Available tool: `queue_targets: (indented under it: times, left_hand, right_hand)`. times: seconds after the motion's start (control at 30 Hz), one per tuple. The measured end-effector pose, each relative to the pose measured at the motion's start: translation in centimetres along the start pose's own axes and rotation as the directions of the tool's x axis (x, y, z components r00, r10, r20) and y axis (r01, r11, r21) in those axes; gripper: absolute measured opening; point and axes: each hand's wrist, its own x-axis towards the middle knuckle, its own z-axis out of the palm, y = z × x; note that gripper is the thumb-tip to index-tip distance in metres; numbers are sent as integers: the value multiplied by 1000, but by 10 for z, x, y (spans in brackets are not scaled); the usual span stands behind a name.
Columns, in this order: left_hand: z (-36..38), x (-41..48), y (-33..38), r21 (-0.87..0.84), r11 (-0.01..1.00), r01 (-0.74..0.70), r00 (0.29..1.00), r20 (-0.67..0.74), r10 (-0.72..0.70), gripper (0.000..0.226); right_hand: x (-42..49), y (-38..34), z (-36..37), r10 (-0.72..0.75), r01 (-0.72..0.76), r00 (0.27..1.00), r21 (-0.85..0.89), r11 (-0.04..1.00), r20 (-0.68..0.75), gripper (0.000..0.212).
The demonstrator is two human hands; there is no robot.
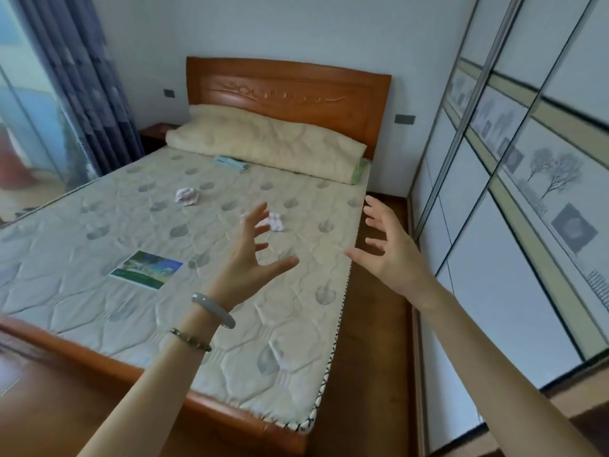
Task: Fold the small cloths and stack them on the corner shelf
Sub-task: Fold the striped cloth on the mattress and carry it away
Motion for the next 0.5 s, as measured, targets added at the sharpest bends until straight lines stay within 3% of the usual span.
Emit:
queue_targets:
  times: [0.27,0.5]
  left_hand:
    - [91,115,-3,-14,1000,-2,994,-105,1,97]
    - [113,178,-29,9,999,32,989,-144,-31,89]
  right_hand:
    - [98,82,-70,28,-28,1000,130,991,3,87]
    - [170,141,-82,38,-50,997,173,984,73,89]
